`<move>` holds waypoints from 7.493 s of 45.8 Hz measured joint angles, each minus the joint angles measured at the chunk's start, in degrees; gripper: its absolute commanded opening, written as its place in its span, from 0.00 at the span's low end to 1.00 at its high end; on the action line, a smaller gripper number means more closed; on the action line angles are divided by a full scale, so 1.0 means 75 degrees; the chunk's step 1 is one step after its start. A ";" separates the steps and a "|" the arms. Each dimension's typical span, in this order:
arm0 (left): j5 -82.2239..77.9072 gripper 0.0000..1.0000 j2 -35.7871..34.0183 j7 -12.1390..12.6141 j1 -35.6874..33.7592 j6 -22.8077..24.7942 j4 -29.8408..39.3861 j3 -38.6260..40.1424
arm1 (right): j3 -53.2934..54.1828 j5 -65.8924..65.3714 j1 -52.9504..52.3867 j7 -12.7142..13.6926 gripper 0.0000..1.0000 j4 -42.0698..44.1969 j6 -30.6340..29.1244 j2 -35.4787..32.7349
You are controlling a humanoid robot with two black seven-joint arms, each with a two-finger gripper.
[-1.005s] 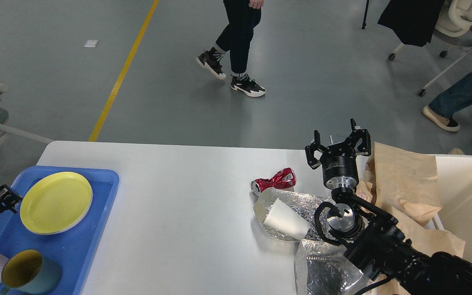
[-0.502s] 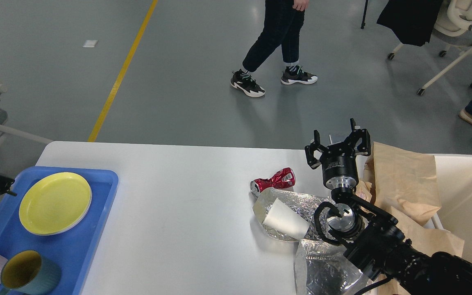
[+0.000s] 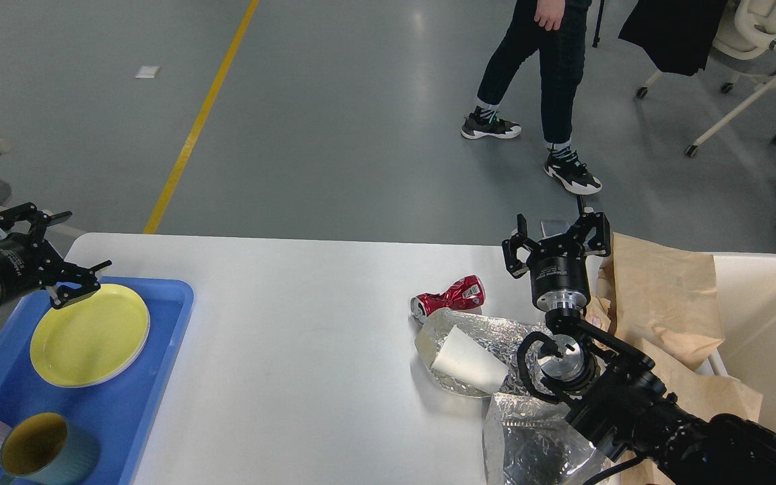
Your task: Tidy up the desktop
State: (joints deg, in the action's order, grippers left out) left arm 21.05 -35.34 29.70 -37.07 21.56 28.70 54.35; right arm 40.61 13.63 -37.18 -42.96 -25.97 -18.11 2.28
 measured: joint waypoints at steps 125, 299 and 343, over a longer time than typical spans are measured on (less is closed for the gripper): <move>-0.1258 1.00 0.3658 -0.5115 0.0525 0.2294 -0.0433 0.1138 | 0.0000 -0.0001 0.0000 0.0009 1.00 -0.0008 0.0000 0.0000; -0.1283 1.00 0.3699 -0.5120 0.0818 0.2377 -0.0417 0.1226 | -1.9286 0.1468 -1.1777 0.0198 1.00 -0.9295 -0.1970 0.0104; -0.1271 1.00 0.3681 -0.5108 0.1041 0.3044 -0.0346 0.1186 | -1.9476 0.1601 -0.8786 0.1413 1.00 -0.9412 0.1615 0.1211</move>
State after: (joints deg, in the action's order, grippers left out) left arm 11.52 -7.73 -8.61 -29.26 44.39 26.11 63.24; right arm -105.46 25.64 -103.07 -32.36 -96.56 -5.99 11.36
